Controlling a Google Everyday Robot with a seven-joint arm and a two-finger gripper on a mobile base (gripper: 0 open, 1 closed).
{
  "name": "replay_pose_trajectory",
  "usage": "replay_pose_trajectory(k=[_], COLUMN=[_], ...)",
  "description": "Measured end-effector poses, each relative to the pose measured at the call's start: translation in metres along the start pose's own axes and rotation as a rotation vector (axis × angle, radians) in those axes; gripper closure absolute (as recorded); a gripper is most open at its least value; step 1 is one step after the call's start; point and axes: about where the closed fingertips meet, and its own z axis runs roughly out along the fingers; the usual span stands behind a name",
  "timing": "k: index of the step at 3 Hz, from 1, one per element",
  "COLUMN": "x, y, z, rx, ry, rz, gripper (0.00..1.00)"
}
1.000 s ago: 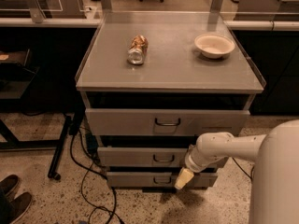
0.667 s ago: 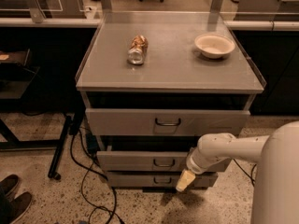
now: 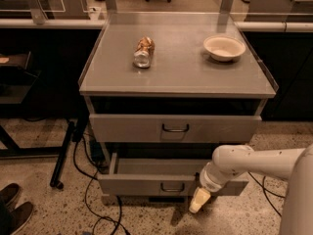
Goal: Open middle drawer
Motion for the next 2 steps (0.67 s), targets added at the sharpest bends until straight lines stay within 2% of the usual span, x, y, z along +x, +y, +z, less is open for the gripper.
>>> replay_pose_trajectory(k=[1,2], x=[0.007,0.056], y=[0.008,0.046], z=[0.007,0.002], rx=[-0.031,-0.093], ry=[0.0,0.06], rz=[-0.001,0.049], gripper=[0.0,0.0])
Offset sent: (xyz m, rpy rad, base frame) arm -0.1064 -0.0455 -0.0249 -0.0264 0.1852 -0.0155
